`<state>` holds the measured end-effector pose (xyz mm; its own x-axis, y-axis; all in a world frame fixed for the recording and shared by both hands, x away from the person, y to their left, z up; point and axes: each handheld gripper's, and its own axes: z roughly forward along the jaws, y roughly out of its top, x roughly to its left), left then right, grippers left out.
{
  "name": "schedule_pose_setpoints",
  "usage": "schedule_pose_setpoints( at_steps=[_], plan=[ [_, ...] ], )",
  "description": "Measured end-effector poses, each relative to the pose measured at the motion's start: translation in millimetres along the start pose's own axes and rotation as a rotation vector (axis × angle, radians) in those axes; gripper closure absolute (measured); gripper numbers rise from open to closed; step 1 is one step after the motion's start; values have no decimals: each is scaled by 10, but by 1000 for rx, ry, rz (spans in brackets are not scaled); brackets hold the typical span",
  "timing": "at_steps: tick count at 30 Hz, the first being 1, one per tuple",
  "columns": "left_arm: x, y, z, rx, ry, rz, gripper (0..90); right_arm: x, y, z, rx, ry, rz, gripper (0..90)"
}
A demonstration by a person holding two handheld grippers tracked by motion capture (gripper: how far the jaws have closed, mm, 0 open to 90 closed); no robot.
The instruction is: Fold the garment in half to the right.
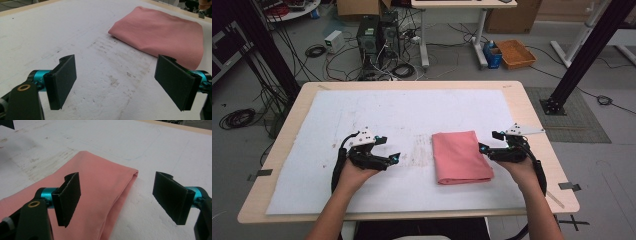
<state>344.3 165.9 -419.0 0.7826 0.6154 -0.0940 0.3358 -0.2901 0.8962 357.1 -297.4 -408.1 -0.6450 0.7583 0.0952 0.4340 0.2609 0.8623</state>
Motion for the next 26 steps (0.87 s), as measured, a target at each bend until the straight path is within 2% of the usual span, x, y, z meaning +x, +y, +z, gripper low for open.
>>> schedule_pose_setpoints(
  at_steps=[22, 26],
  plan=[
    [-5, -14, 59, 29, -3, -10, 178, -58, -77, 80, 30, 0, 19, 221],
    [-5, -12, 68, 26, -2, -26, 178, -55, -92, 104, 38, 5, 17, 220]
  ],
)
